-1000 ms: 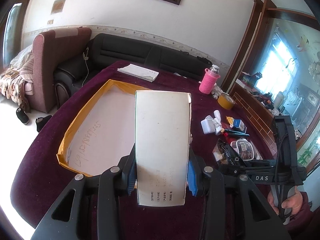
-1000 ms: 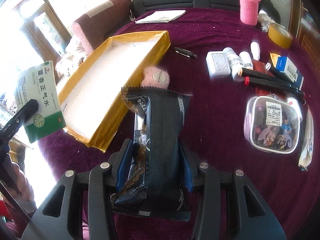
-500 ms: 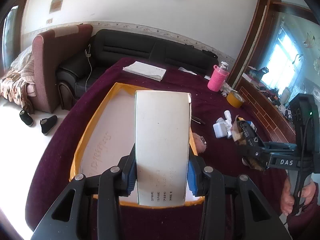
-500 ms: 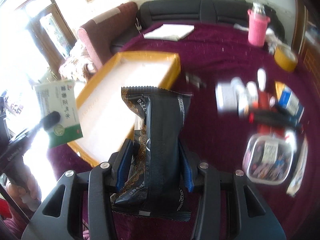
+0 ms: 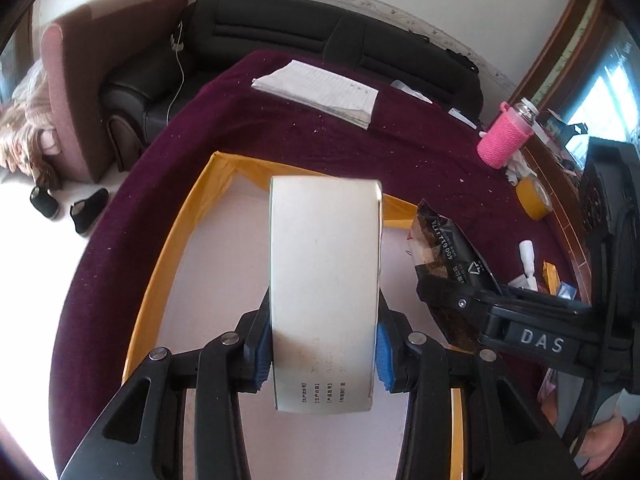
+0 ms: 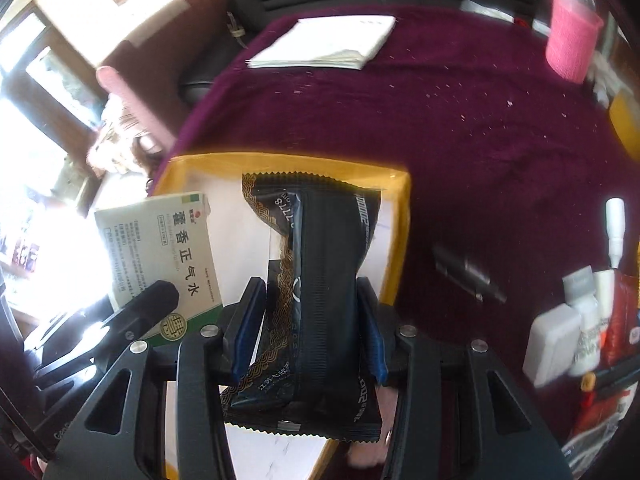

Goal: Organize objects
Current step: 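Carry the white box and black bag over the orange tray with both tools, then lower both items into the tray and open both tools, then grasp the pink fuzzy round item with the left tool, then carry the pink item toward the tray with the left tool while the right tool grasps the white square case, then lower the pink item and white case into the tray and open both tools, then grasp the white pill bottle with the left tool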

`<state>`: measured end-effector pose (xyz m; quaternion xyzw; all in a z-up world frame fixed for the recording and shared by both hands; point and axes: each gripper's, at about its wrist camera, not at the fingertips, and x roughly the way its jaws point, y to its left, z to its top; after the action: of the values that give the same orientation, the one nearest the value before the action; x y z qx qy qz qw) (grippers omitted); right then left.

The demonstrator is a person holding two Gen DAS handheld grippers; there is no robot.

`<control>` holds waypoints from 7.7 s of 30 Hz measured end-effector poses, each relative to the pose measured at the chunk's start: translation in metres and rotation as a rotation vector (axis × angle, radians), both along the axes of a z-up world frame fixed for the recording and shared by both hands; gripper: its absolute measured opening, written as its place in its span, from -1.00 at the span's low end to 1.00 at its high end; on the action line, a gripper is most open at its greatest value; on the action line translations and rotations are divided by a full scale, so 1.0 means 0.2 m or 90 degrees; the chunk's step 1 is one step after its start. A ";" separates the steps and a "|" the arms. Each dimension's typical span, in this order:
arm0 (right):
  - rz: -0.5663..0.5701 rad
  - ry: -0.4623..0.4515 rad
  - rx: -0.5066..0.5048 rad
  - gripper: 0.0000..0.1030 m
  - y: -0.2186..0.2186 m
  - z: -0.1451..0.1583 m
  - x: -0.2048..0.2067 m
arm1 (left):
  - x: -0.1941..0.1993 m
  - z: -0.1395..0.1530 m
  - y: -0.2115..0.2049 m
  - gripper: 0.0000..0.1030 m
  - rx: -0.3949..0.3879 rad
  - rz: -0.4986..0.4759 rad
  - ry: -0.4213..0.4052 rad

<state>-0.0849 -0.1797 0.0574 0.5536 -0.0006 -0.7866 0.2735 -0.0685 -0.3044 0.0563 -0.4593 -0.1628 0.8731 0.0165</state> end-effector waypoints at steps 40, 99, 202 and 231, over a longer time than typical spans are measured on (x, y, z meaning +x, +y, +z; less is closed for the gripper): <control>-0.376 0.198 -0.107 0.27 2.08 0.21 0.58 | 0.53 0.21 1.11 0.38 0.005 -0.151 0.043; -0.489 0.111 -0.041 0.28 2.20 -0.14 0.27 | 0.43 -0.11 1.34 0.08 -0.386 -0.503 -0.094; 0.051 0.254 0.032 -0.21 0.26 0.45 0.36 | 0.50 0.39 -0.20 0.11 0.092 0.054 0.162; -0.411 0.289 -0.057 1.00 2.13 0.16 0.38 | 0.07 0.12 1.28 0.44 0.024 -0.121 -0.002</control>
<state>-0.0086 0.2459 0.0889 0.3243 -0.1484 -0.9338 0.0296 -0.0538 -0.0476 0.0804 -0.4738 -0.1352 0.8635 0.1074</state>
